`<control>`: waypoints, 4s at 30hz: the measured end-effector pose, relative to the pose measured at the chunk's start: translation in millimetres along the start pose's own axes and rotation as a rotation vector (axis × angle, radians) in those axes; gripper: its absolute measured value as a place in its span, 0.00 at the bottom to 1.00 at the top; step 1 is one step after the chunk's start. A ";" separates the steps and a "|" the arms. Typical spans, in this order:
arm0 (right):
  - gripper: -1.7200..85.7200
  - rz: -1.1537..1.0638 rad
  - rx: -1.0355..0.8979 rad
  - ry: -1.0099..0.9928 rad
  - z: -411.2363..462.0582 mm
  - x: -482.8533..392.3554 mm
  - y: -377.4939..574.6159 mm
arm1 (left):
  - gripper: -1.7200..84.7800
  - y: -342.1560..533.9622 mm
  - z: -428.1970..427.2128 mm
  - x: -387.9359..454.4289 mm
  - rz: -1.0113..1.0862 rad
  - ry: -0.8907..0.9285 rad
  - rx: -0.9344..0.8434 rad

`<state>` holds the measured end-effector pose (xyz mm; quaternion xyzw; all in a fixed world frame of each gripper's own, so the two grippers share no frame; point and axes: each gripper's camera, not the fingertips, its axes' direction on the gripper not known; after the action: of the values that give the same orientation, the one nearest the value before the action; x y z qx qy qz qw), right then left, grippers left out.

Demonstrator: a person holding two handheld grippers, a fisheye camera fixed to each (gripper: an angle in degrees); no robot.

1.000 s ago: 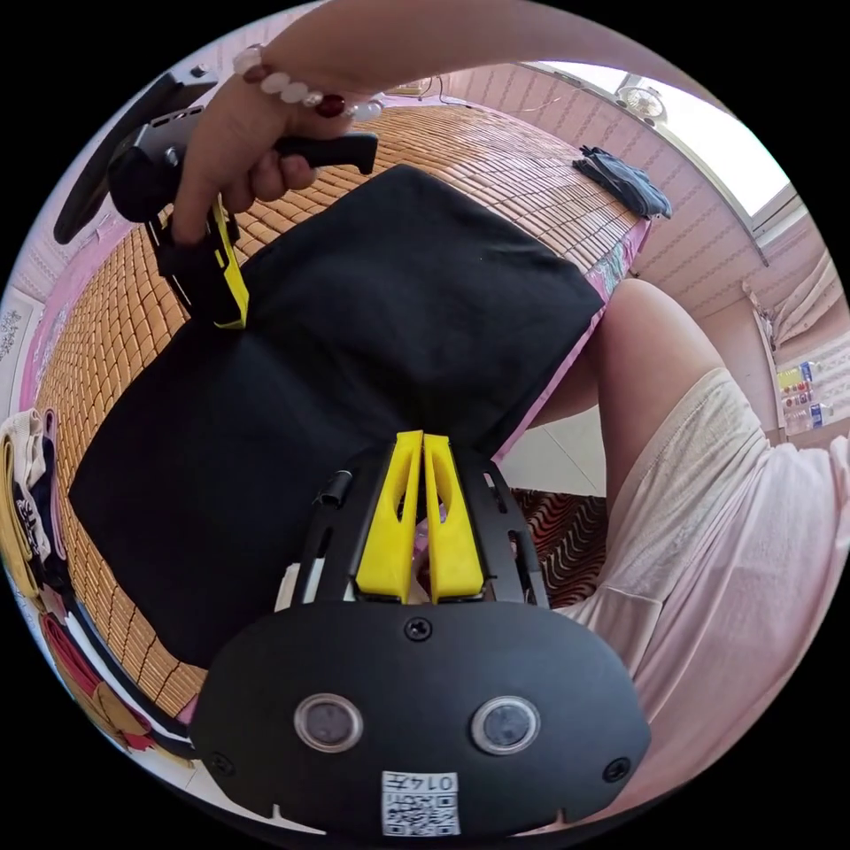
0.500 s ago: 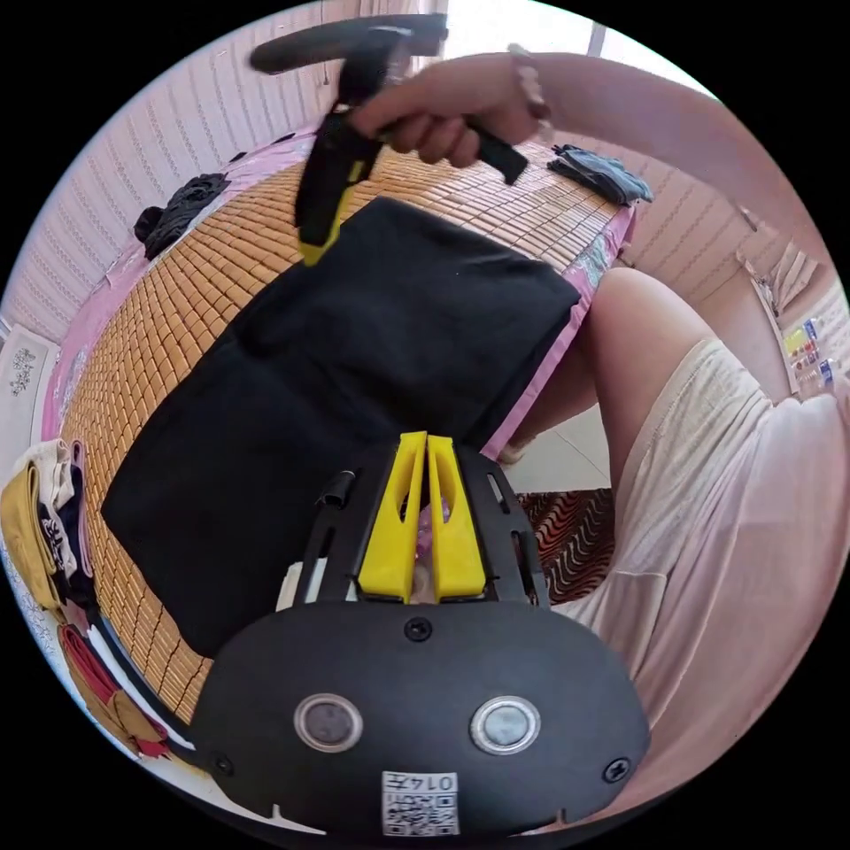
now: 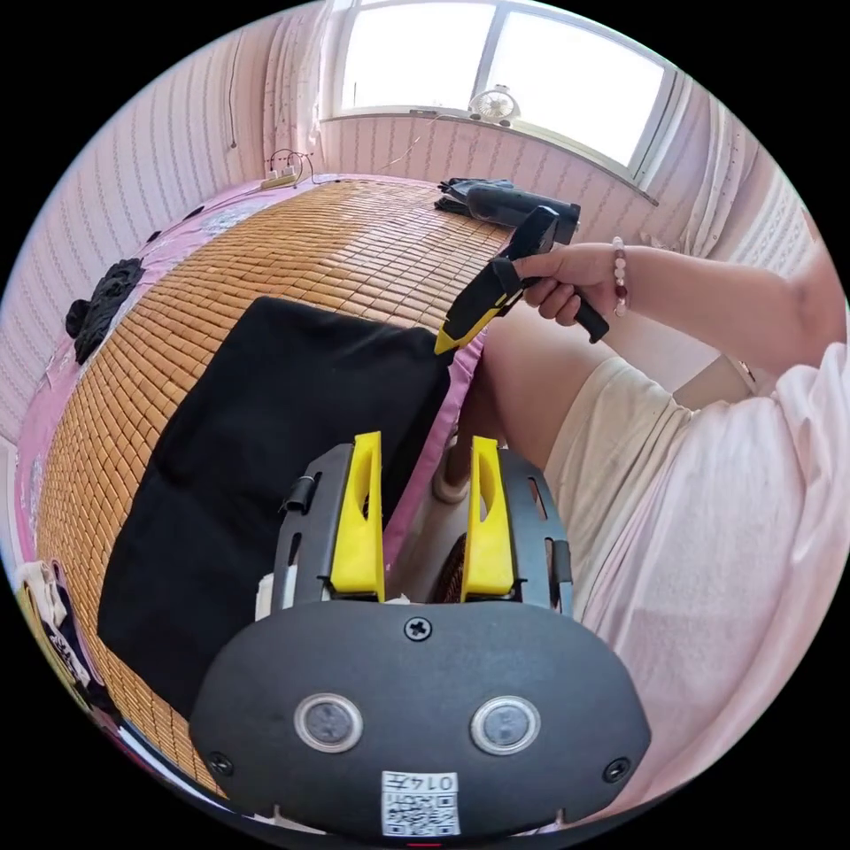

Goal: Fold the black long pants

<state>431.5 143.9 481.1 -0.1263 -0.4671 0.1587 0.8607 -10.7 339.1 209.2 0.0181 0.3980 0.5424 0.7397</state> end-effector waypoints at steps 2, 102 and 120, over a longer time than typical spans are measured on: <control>0.05 -0.041 0.016 -0.054 -19.5 -7.5 9.0 | 0.20 -8.3 -2.0 5.7 0.013 -0.029 0.017; 0.05 -0.535 0.514 0.126 -272.8 -140.3 150.5 | 0.07 -226.4 -0.8 -328.5 -0.404 0.339 0.201; 0.13 0.482 1.080 0.231 -327.4 172.4 265.6 | 0.11 -351.6 -90.6 -259.1 -0.060 0.239 0.200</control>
<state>755.1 432.4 341.6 0.2098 -0.1821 0.5495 0.7879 186.7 -53.8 133.7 0.0150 0.5355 0.4761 0.6974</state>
